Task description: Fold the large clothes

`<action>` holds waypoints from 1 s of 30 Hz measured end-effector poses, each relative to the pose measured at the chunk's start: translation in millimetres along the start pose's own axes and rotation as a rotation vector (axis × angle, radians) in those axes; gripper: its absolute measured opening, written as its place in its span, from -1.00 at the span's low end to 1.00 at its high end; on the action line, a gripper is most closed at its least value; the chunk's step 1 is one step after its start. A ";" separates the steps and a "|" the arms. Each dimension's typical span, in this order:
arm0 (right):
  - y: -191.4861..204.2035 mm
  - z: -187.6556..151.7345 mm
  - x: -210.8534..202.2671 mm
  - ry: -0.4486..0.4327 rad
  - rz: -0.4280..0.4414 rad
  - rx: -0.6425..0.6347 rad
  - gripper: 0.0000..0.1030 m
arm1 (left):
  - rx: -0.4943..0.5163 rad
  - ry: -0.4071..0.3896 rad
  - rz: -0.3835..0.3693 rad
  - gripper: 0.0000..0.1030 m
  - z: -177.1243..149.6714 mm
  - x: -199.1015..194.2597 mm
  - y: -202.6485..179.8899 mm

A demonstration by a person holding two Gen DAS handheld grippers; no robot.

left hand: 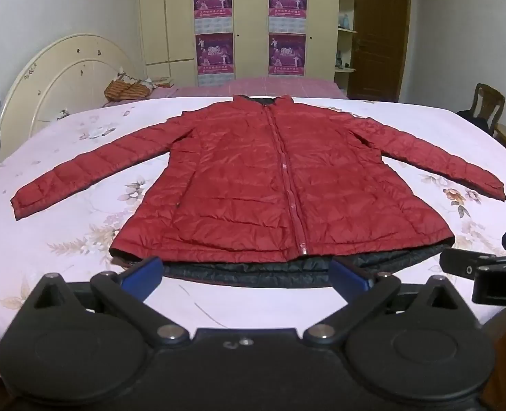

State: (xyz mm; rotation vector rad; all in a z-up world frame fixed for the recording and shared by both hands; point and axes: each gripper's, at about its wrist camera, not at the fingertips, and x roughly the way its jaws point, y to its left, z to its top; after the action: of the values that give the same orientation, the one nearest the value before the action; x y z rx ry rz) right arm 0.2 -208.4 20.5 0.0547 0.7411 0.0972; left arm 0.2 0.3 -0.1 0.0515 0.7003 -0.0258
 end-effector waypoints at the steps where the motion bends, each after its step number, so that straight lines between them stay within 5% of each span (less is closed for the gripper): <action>1: -0.1 0.0 0.1 0.000 -0.003 -0.003 1.00 | 0.000 0.002 -0.001 1.00 0.1 0.1 -0.1; 30: -3.6 4.0 -5.1 -0.006 0.003 0.003 1.00 | -0.010 -0.009 0.013 1.00 4.8 -4.2 -6.7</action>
State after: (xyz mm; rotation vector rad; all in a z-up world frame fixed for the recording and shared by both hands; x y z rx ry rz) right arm -0.6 -212.6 26.5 0.0586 0.7355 0.0984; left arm -0.2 -6.6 6.1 0.0469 0.6915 -0.0099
